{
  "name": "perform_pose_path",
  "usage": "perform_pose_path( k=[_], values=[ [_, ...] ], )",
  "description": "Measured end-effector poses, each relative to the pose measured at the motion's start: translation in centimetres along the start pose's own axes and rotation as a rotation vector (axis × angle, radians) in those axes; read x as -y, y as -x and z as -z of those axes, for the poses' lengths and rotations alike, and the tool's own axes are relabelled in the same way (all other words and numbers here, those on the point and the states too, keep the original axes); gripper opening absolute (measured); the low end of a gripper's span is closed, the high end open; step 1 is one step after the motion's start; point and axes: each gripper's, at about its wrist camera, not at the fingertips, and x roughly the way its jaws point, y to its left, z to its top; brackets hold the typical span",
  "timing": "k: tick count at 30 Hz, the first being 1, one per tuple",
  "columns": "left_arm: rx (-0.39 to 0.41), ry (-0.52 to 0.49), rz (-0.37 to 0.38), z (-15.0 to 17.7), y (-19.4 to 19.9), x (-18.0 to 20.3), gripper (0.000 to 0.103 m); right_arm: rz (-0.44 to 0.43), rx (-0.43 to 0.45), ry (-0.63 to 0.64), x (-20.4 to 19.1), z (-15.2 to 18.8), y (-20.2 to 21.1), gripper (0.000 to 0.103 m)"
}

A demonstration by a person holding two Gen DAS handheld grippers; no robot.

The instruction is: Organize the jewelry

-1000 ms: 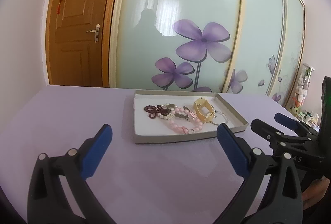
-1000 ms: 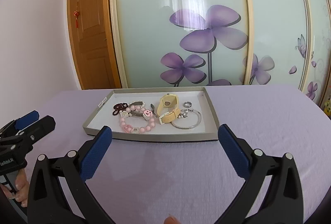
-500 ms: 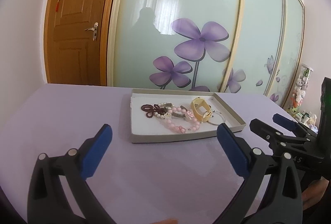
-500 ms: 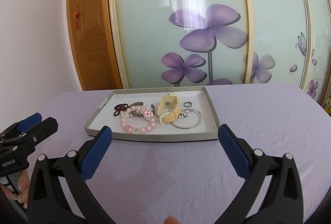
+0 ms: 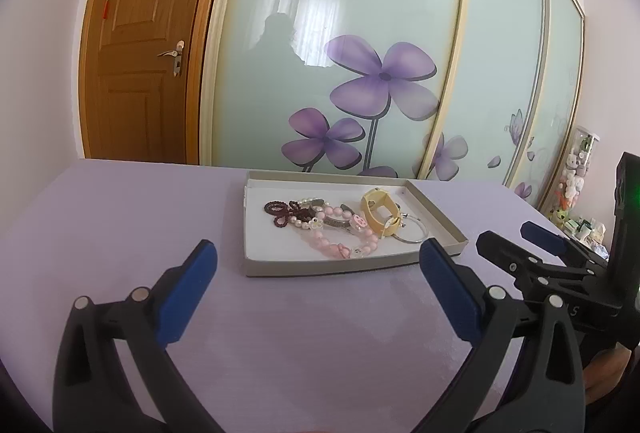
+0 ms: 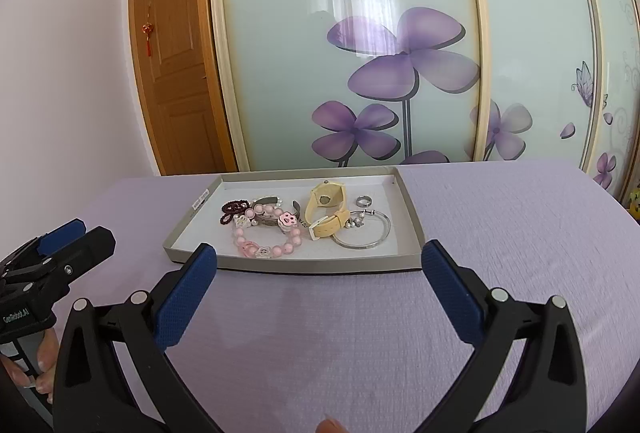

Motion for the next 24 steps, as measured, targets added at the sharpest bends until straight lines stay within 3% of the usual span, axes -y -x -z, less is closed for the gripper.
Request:
perform_pose_path(
  k=[24],
  values=[
    [0.0,-0.001,-0.004,0.03,0.05,-0.2,0.101,0.0,0.002,0.0,0.02,-0.02,0.02,0.102]
  ],
)
